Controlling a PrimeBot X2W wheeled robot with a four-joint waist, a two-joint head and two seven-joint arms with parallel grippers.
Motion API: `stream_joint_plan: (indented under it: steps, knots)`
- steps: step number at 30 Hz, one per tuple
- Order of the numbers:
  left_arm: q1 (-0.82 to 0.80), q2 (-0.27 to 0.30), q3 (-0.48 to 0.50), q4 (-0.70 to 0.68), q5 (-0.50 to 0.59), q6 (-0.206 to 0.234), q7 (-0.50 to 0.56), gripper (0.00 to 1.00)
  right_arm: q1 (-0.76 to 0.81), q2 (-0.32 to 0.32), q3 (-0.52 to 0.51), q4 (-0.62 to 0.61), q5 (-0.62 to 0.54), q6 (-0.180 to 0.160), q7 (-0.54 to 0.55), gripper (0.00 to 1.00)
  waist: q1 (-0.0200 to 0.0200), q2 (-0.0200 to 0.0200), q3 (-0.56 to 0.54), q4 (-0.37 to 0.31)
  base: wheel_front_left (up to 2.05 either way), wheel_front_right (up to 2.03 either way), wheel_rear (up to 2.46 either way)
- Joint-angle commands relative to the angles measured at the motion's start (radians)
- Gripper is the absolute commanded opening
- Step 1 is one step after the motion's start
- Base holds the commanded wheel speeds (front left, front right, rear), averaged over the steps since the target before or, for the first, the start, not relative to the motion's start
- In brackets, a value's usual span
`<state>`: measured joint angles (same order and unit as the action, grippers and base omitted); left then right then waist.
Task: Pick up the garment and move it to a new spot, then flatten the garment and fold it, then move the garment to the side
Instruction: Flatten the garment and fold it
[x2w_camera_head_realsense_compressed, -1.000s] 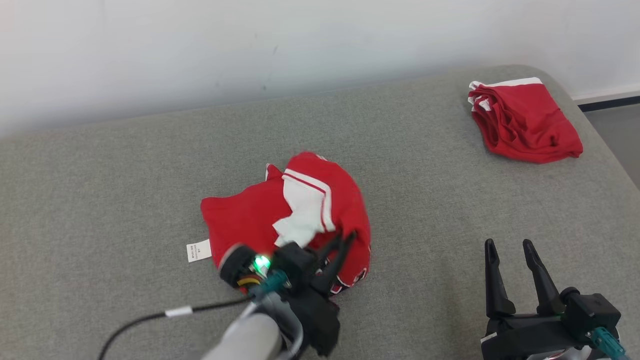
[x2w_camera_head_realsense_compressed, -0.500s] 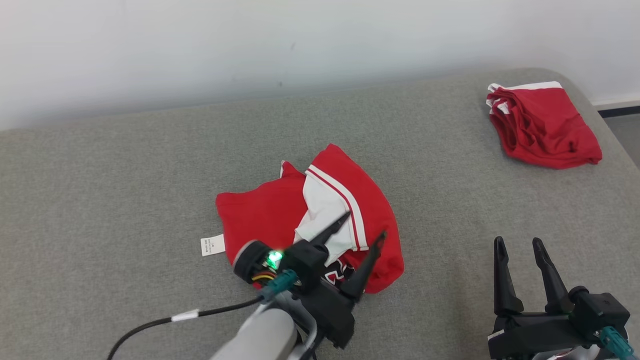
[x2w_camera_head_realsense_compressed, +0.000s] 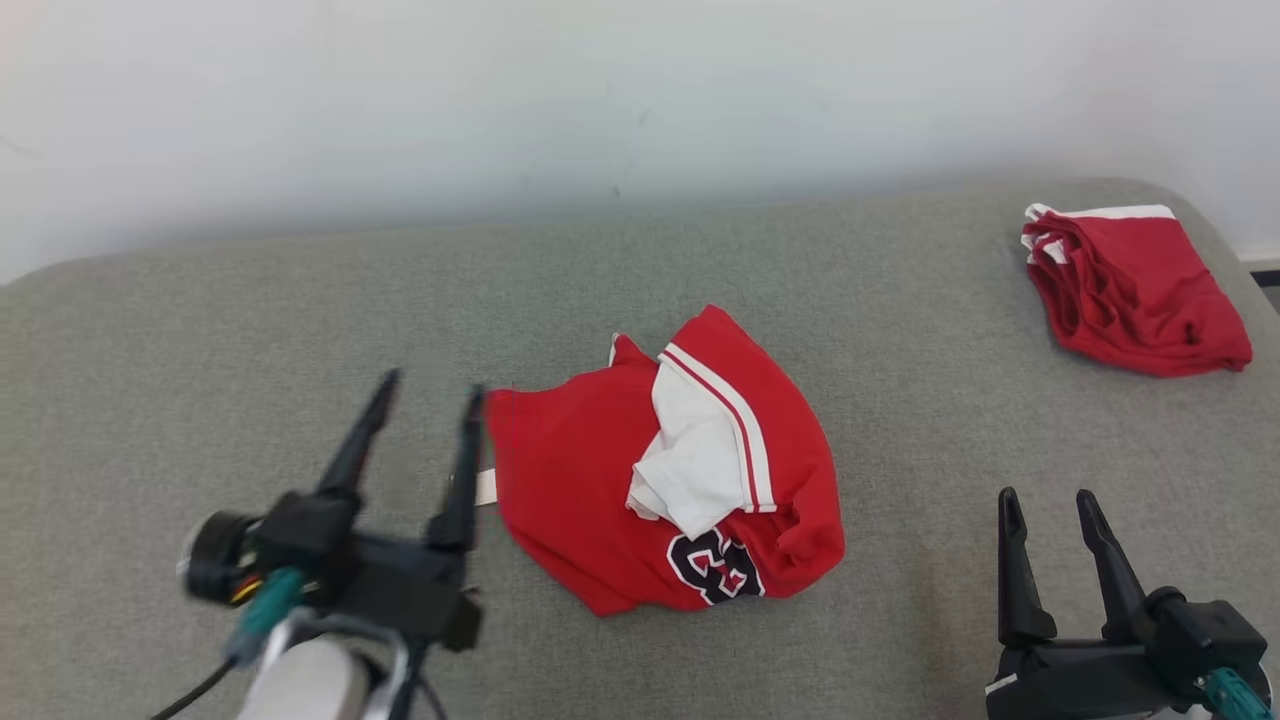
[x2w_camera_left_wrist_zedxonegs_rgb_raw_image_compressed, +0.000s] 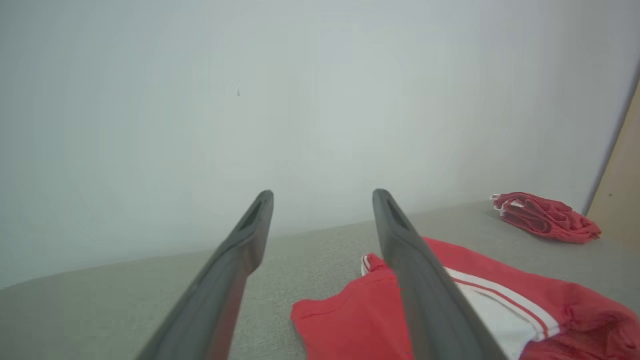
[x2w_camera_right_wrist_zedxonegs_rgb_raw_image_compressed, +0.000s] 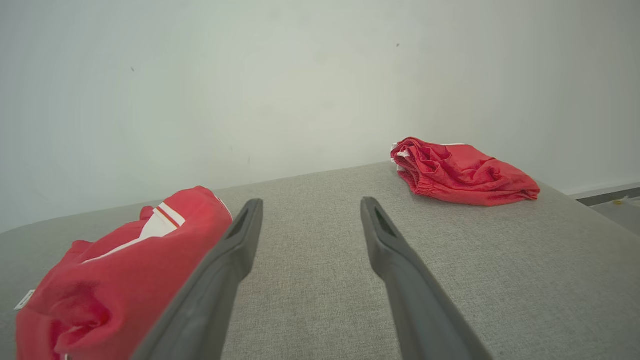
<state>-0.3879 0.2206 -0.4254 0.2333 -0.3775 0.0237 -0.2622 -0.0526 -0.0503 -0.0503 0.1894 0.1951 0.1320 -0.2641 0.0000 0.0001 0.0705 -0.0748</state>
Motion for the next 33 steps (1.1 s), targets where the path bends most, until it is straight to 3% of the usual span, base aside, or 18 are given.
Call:
stream_joint_plan:
  steps: [1, 8, 14, 23, 33]
  knots:
    - [0.051, 0.017, 0.049, -0.029, 0.008, 0.010, -0.003, 1.00, 0.015, 0.000, -0.003, -0.002, -0.005, -0.003, 0.000, 1.00, 0.0000, -0.0001, -0.013, 0.013, 0.00, 0.00, 0.00]
    - [0.233, 0.047, 0.235, -0.102, 0.039, 0.019, -0.003, 1.00, 0.032, 0.000, -0.003, -0.001, -0.014, -0.003, 0.000, 1.00, 0.0000, -0.0001, -0.031, 0.031, 0.00, 0.00, 0.00]
    - [0.352, 0.011, 0.350, -0.160, 0.073, 0.017, -0.003, 1.00, 0.036, 0.000, -0.003, -0.002, -0.020, -0.003, 0.000, 1.00, 0.0000, -0.0001, -0.031, 0.048, 0.00, 0.00, 0.00]
    - [0.407, -0.040, 0.457, -0.176, 0.124, -0.087, -0.003, 1.00, 0.028, -0.010, 0.028, 0.011, -0.023, -0.003, 0.000, 1.00, 0.0000, -0.0001, -0.036, 0.057, 0.00, 0.00, 0.00]
    - [0.385, -0.090, 0.482, -0.138, 0.169, -0.136, -0.003, 1.00, -0.094, -0.094, 0.197, 0.030, -0.022, -0.003, 0.047, 1.00, 0.0000, -0.0001, -0.051, 0.083, 0.00, 0.00, 0.00]
